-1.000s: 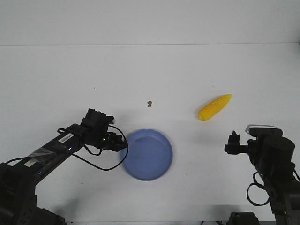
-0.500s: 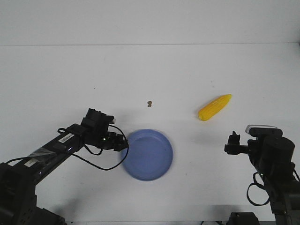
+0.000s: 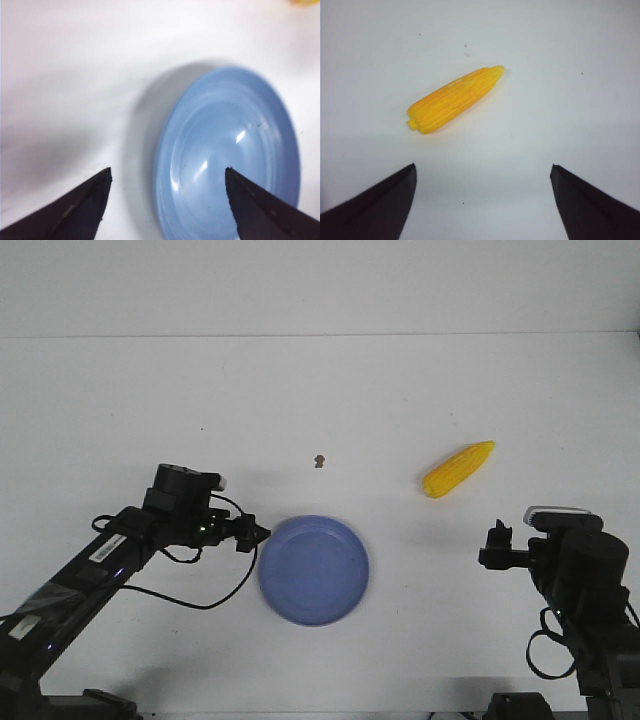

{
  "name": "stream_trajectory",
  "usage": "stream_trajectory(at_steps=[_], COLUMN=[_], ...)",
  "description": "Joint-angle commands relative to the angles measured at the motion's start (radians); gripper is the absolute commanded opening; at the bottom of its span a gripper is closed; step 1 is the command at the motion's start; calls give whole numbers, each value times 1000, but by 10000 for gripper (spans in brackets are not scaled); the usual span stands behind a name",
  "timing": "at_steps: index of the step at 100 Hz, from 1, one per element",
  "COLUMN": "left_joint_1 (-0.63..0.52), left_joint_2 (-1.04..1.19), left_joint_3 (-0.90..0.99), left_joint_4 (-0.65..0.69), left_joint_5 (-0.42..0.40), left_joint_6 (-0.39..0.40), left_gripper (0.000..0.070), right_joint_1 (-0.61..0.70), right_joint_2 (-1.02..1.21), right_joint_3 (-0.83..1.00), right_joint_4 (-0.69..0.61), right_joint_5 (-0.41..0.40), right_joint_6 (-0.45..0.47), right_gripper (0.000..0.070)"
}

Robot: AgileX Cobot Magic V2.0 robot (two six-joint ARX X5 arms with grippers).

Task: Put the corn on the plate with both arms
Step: 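Slide the blue plate with the left gripper toward the table center, then release the plate, move the right gripper to the corn and grasp it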

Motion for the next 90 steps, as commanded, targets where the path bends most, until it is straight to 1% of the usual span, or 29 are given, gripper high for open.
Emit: stream_trajectory(at_steps=[1, 6, 10, 24, 30, 51, 55, 66, 76, 90], left_joint_1=[19, 37, 51, 89, 101, 117, 117, 120, 121, 121], left_joint_2=[-37, -79, -115, -236, -282, -396, -408, -426, -427, -426], left_joint_3=[16, 16, 16, 16, 16, 16, 16, 16, 16, 16], left_joint_4=[-5, -12, -19, -63, -86, -143, -147, -157, -158, -154], left_joint_5=[2, -11, -40, -230, -296, -462, -476, -478, -498, -499], left_joint_6=[48, 74, 94, 169, 200, 235, 235, 235, 235, 235], left_gripper=[469, 469, 468, 468, 468, 467, 467, 467, 467, 463], right_joint_1=[-2, -2, -2, -2, -2, -1, -1, -1, -1, -2], right_joint_2=[4, 4, 4, 5, 5, 5, 5, 5, 4, 4], right_joint_3=[16, 16, 16, 16, 16, 16, 16, 16, 16, 16], right_joint_4=[6, 6, 6, 6, 6, 6, 6, 6, 6, 8], right_joint_5=[-1, -1, -1, -1, -1, -2, -2, -2, -2, -1], right_joint_6=[7, 7, 7, 7, 8, 8, 8, 8, 8, 7], right_gripper=[564, 565, 565, 565, 564, 564, 564, 565, 564, 564])
